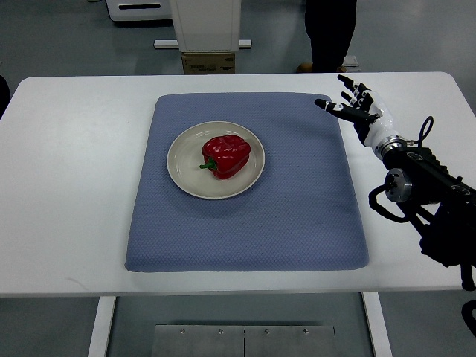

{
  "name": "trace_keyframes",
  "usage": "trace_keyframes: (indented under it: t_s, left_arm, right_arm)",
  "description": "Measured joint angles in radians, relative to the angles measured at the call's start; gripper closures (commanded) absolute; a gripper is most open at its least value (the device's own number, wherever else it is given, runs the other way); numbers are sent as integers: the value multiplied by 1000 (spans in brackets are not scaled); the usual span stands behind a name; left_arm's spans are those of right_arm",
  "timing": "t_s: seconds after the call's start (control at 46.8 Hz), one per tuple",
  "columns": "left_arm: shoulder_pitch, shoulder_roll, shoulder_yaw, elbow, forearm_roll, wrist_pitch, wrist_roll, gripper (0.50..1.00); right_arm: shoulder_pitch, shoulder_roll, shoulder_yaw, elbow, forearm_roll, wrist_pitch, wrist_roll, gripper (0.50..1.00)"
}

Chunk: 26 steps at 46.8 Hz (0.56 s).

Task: Place red pepper on plate with right hand

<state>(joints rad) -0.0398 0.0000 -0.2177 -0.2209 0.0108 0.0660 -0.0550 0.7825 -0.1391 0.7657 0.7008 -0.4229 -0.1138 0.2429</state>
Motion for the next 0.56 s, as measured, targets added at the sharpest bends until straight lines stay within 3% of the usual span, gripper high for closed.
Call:
trace_keyframes:
  t_s: [0.556]
  left_arm:
    - [0,0,0,0,0,0,0,500]
  right_arm:
    - [-49,8,87,2,6,-7,9,500]
